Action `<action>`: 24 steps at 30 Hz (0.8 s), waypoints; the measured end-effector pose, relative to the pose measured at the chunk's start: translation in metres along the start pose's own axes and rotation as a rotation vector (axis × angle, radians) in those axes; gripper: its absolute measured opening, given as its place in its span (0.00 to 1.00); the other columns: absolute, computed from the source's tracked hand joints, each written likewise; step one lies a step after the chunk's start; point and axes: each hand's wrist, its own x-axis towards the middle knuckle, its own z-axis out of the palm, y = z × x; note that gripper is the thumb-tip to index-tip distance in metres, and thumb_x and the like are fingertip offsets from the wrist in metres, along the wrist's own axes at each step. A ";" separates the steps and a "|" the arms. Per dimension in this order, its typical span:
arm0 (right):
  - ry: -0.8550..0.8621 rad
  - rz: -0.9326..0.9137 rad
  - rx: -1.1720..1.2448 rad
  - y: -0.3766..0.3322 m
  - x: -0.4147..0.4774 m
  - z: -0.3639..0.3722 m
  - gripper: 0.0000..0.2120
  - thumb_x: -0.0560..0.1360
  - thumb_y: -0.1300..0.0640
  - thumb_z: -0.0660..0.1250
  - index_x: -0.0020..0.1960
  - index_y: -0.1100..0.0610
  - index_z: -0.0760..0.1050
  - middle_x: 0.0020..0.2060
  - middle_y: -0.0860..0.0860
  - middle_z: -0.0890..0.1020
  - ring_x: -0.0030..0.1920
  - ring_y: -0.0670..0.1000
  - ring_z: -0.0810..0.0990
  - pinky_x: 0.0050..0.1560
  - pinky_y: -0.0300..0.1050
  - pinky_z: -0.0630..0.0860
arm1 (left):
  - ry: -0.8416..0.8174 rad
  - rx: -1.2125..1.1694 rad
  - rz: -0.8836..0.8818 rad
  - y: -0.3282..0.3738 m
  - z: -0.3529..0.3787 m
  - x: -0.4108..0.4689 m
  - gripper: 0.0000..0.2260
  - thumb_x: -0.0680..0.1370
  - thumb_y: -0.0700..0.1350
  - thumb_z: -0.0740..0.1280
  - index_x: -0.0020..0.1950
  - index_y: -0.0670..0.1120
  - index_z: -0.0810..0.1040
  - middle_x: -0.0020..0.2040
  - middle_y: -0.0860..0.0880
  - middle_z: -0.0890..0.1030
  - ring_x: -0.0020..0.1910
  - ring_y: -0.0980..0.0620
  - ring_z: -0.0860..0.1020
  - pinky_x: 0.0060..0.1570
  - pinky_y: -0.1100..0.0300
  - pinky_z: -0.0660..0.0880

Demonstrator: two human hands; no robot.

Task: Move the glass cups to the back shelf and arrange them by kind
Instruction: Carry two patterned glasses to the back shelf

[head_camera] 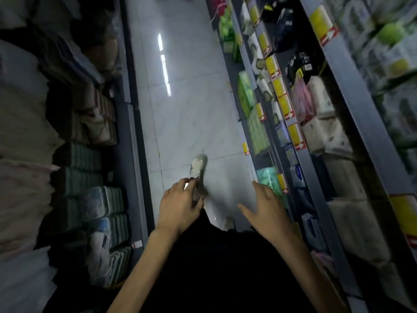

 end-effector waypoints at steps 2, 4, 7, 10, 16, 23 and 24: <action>0.019 0.047 0.049 -0.016 0.032 -0.015 0.44 0.74 0.30 0.63 0.82 0.52 0.58 0.78 0.58 0.64 0.76 0.62 0.66 0.73 0.59 0.68 | 0.002 0.012 0.052 -0.008 -0.017 0.051 0.23 0.81 0.58 0.63 0.74 0.52 0.72 0.69 0.50 0.76 0.65 0.46 0.76 0.62 0.49 0.73; 0.060 0.089 0.119 -0.037 0.065 -0.032 0.47 0.71 0.25 0.60 0.82 0.51 0.57 0.80 0.57 0.62 0.77 0.62 0.64 0.74 0.59 0.66 | 0.008 0.043 0.124 -0.017 -0.038 0.101 0.25 0.80 0.60 0.63 0.75 0.52 0.71 0.70 0.50 0.76 0.68 0.46 0.75 0.64 0.49 0.73; 0.073 0.128 0.195 -0.074 0.099 -0.073 0.43 0.76 0.31 0.64 0.83 0.49 0.55 0.82 0.53 0.58 0.79 0.59 0.61 0.75 0.60 0.64 | 0.013 0.097 0.236 -0.023 -0.078 0.169 0.27 0.79 0.60 0.63 0.76 0.52 0.72 0.73 0.48 0.75 0.73 0.45 0.72 0.69 0.48 0.70; 0.212 0.129 0.276 -0.113 0.114 -0.120 0.35 0.79 0.37 0.65 0.81 0.48 0.60 0.80 0.49 0.60 0.78 0.55 0.63 0.74 0.55 0.67 | 0.036 0.137 0.371 -0.008 -0.133 0.228 0.27 0.79 0.61 0.61 0.75 0.51 0.74 0.74 0.47 0.74 0.73 0.43 0.72 0.68 0.46 0.72; 0.671 0.125 0.398 -0.170 0.104 -0.229 0.22 0.81 0.41 0.65 0.73 0.46 0.71 0.75 0.43 0.68 0.75 0.48 0.68 0.71 0.51 0.72 | 0.245 0.065 0.739 0.075 -0.251 0.307 0.22 0.81 0.57 0.65 0.74 0.51 0.74 0.63 0.50 0.81 0.55 0.46 0.82 0.43 0.51 0.81; 1.290 0.021 0.258 -0.193 0.027 -0.353 0.15 0.79 0.48 0.71 0.63 0.50 0.79 0.59 0.45 0.81 0.58 0.44 0.80 0.58 0.35 0.76 | 0.405 -0.131 1.260 0.200 -0.352 0.309 0.20 0.82 0.52 0.68 0.74 0.49 0.75 0.63 0.49 0.81 0.53 0.46 0.82 0.43 0.50 0.81; 1.370 0.033 0.260 -0.191 0.013 -0.368 0.14 0.79 0.47 0.70 0.63 0.48 0.78 0.58 0.43 0.82 0.57 0.43 0.81 0.57 0.35 0.76 | 0.415 -0.175 1.334 0.220 -0.362 0.307 0.21 0.82 0.52 0.68 0.75 0.50 0.74 0.62 0.48 0.82 0.52 0.44 0.82 0.43 0.48 0.81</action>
